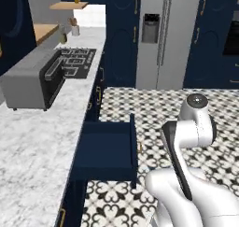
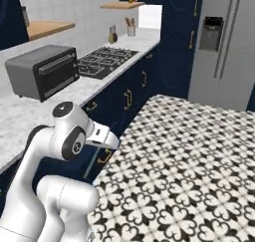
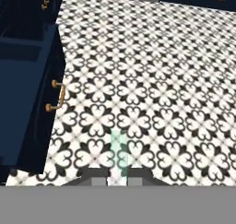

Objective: Take a straw from the drawer in front and place it inside the glass cup on the dining counter.

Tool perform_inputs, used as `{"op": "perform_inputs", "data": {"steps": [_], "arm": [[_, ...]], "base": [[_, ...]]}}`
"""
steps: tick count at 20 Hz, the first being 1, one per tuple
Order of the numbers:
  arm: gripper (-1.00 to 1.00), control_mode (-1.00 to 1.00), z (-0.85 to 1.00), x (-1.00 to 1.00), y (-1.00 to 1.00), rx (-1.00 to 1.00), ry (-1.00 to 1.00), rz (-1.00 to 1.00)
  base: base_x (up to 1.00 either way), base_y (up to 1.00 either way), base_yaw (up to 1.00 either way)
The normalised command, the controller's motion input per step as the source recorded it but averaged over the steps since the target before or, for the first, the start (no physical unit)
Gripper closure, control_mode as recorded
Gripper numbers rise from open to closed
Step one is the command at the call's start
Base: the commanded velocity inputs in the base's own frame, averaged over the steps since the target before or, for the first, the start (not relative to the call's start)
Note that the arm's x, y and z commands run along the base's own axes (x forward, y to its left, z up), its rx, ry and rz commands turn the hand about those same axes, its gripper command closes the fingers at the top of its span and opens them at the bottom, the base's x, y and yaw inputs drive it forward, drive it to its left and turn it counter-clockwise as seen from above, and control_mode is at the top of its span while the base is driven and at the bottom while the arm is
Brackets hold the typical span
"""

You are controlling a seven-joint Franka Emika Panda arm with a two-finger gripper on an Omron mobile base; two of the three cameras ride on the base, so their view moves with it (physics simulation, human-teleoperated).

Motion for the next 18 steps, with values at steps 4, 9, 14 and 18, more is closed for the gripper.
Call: {"op": "perform_inputs", "data": {"steps": [4, 9, 14, 18], "arm": [[1.00, 1.00, 0.00, 0.00, 0.00, 0.00, 0.00, 0.00], [1.00, 1.00, 0.00, 0.00, 0.00, 0.00, 0.00, 0.00], [1.00, 1.00, 0.00, 0.00, 0.00, 0.00, 0.00, 0.00], [1.00, 1.00, 0.00, 0.00, 0.00, 0.00, 0.00, 0.00]], "base": [[-0.06, 0.00, -0.79], [-0.01, 0.00, -0.81], [0.00, 0.00, -0.80], [0.36, -0.01, -0.68]]}}
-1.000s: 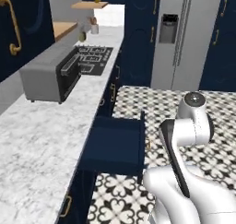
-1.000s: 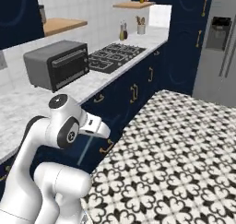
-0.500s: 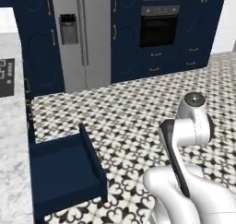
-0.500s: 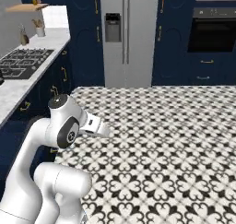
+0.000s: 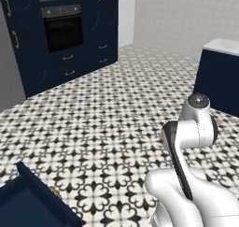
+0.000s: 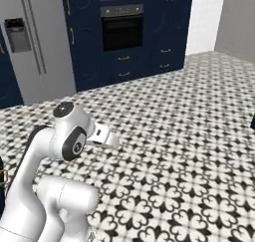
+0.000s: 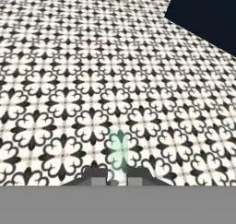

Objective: Take a straw from the drawer in front and place it inside the glass cup on the dining counter.

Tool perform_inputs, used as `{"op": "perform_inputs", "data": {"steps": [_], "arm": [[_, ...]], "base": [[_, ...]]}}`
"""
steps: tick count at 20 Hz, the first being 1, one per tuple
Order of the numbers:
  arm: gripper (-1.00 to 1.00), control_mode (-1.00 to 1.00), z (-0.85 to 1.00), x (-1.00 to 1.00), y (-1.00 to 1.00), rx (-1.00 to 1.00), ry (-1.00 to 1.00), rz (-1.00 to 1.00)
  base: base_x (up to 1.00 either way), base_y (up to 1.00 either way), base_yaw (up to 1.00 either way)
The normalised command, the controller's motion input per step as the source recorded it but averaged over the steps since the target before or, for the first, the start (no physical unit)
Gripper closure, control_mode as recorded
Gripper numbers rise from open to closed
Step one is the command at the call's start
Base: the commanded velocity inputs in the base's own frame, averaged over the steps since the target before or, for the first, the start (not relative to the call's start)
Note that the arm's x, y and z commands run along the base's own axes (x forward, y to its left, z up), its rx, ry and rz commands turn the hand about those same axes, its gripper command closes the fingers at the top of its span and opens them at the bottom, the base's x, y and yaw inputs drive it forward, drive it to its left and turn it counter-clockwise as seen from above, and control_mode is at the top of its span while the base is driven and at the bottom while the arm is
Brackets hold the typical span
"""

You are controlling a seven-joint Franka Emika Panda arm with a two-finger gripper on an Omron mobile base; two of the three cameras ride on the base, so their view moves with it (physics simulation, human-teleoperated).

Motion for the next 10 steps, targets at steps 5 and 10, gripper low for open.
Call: {"op": "perform_inputs", "data": {"steps": [5, 10], "arm": [[1.00, 1.00, 0.00, 0.00, 0.00, 0.00, 0.00, 0.00], [1.00, 1.00, 0.00, 0.00, 0.00, 0.00, 0.00, 0.00]], "base": [[0.62, 0.00, -0.63], [0.84, 0.00, -0.61]]}}
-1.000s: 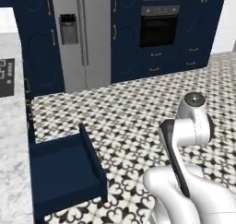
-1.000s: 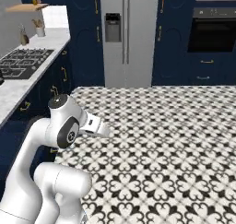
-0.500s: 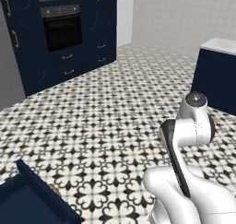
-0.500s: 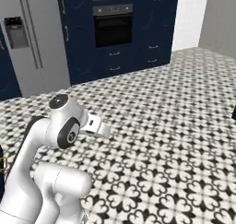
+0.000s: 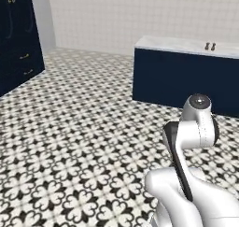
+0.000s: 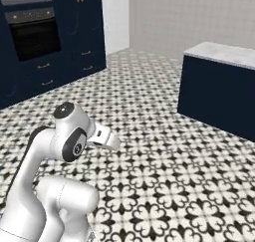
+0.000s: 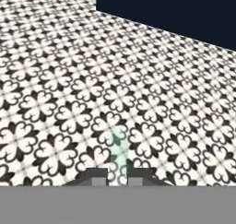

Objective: Take a straw from the drawer in front and place it inside the glass cup on the dining counter.

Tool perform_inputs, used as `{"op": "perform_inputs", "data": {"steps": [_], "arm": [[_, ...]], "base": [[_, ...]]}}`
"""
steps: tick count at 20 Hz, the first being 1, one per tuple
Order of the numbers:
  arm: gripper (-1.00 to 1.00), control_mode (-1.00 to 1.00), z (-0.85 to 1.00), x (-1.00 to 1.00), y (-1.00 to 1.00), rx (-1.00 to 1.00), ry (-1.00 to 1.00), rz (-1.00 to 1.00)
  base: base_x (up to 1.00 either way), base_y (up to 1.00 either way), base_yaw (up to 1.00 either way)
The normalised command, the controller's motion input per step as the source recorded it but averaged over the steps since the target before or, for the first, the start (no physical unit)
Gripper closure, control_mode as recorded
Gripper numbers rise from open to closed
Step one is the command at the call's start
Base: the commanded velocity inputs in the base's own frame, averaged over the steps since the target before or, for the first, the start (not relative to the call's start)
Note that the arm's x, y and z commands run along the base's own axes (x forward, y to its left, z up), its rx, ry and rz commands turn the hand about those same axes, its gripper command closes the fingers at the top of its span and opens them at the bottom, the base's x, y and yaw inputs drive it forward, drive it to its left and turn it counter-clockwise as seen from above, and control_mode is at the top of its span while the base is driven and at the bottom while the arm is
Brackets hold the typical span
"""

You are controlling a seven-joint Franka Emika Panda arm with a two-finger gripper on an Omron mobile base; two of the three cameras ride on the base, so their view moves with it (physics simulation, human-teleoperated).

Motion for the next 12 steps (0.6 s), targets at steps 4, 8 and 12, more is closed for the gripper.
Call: {"op": "perform_inputs", "data": {"steps": [4, 8, 12], "arm": [[1.00, 1.00, 0.00, 0.00, 0.00, 0.00, 0.00, 0.00], [1.00, 1.00, 0.00, 0.00, 0.00, 0.00, 0.00, 0.00], [1.00, 1.00, 0.00, 0.00, 0.00, 0.00, 0.00, 0.00]], "base": [[1.00, 0.00, -0.54], [1.00, 0.01, -0.46], [1.00, 0.07, -0.41]]}}
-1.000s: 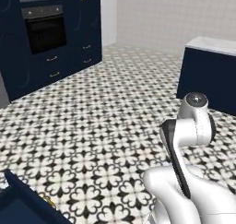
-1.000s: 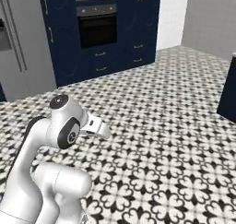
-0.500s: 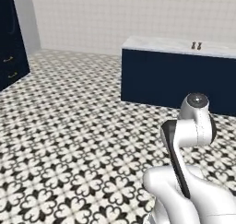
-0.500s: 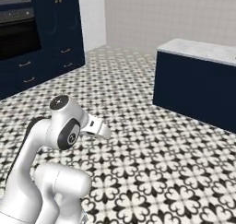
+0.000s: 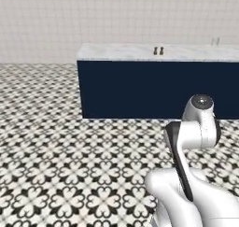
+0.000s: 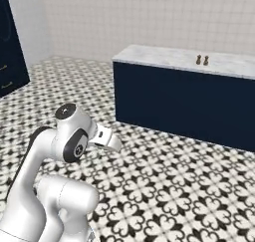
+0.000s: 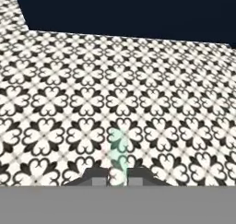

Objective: Take a straw from the drawer in front and place it inside the glass cup on the dining counter.

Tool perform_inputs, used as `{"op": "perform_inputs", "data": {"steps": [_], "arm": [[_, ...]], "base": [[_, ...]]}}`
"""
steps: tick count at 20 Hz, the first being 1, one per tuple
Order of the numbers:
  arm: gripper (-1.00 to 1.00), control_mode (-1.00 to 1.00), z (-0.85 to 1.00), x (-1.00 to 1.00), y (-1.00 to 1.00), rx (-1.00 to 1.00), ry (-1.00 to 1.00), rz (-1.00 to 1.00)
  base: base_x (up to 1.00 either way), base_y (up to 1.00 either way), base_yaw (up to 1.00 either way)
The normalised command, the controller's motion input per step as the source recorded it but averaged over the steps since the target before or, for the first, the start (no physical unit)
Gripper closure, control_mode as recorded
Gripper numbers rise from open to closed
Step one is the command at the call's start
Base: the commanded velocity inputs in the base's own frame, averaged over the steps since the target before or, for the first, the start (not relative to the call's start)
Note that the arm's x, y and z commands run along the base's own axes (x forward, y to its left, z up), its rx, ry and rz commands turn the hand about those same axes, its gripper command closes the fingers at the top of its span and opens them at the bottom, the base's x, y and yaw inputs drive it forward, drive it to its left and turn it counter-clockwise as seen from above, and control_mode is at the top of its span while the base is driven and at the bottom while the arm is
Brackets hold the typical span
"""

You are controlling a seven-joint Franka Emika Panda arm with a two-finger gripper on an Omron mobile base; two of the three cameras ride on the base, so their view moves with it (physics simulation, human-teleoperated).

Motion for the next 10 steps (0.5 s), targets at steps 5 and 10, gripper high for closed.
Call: {"op": "perform_inputs", "data": {"steps": [5, 10], "arm": [[1.00, 1.00, 0.00, 0.00, 0.00, 0.00, 0.00, 0.00], [1.00, 1.00, 0.00, 0.00, 0.00, 0.00, 0.00, 0.00]], "base": [[1.00, 0.47, -0.33], [1.00, 0.98, -0.14]]}}
